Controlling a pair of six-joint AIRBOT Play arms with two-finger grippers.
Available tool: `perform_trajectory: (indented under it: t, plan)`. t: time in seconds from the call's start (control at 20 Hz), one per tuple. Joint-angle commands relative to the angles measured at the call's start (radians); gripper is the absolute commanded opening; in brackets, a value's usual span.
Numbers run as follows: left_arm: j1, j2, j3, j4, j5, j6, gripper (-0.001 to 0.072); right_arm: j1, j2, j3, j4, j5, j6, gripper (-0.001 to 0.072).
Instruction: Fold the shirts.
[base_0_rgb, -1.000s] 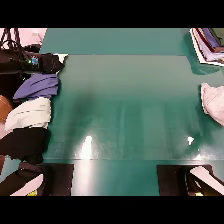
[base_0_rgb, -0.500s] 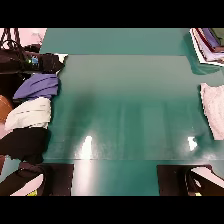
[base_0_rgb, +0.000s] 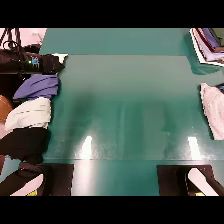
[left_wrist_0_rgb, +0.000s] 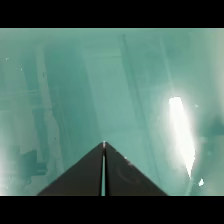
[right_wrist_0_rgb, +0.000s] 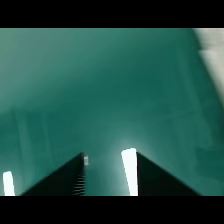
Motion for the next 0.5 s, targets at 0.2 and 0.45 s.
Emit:
perform_trajectory:
  t: [0.2,0.45]
  plan:
    - [-0.001,0.001,0.000,-0.001,-0.005,0.001,0.0021,0.483,0.070,-0.003,-0.054,-0.099,0.000,0.0011]
    - [-0.001,0.001,0.000,0.000,-0.005,0.001,0.0022,0.512,0.069,-0.003,-0.049,-0.090,0.001,0.0011]
